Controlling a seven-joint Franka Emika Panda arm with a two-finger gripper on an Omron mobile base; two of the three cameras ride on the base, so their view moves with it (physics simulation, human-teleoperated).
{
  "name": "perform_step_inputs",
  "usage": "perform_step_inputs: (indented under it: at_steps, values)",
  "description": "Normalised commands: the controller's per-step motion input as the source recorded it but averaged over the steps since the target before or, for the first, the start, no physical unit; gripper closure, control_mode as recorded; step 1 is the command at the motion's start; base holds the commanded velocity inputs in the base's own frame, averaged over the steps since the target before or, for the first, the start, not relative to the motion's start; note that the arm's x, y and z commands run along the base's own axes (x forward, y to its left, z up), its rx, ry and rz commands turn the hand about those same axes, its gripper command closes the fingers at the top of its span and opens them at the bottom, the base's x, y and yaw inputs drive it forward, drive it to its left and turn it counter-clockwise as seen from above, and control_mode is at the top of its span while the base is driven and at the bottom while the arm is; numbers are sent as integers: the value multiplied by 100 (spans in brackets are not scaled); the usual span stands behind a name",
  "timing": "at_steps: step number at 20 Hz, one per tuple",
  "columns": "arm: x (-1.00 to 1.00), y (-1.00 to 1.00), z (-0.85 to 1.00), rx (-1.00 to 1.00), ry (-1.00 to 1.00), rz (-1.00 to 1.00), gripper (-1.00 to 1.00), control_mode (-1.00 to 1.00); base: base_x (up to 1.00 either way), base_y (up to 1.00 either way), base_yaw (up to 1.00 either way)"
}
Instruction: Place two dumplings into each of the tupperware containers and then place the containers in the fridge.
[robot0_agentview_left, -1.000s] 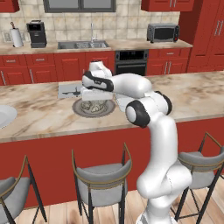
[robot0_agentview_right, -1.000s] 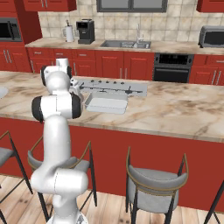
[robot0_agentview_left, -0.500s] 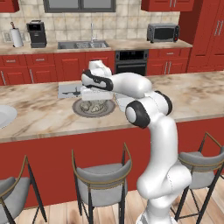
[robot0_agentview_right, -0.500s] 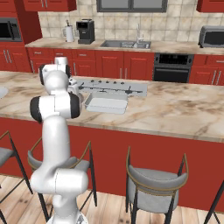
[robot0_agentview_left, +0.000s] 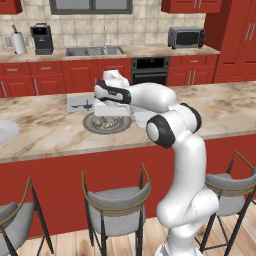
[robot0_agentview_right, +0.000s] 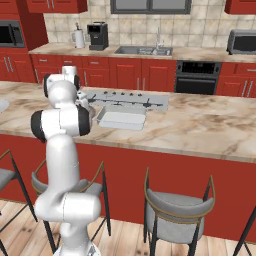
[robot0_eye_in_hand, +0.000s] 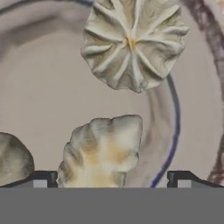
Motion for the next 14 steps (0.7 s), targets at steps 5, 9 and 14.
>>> perform_step_inputs:
  at_steps: [5, 9, 14]
  values:
    - [13, 0, -16, 0, 0, -3, -100, -100, 0, 0, 0]
    - [1, 0, -19, 0, 0, -1, -100, -100, 0, 0, 0]
    - [0, 0, -10, 0, 0, 0, 100, -100, 0, 0, 0]
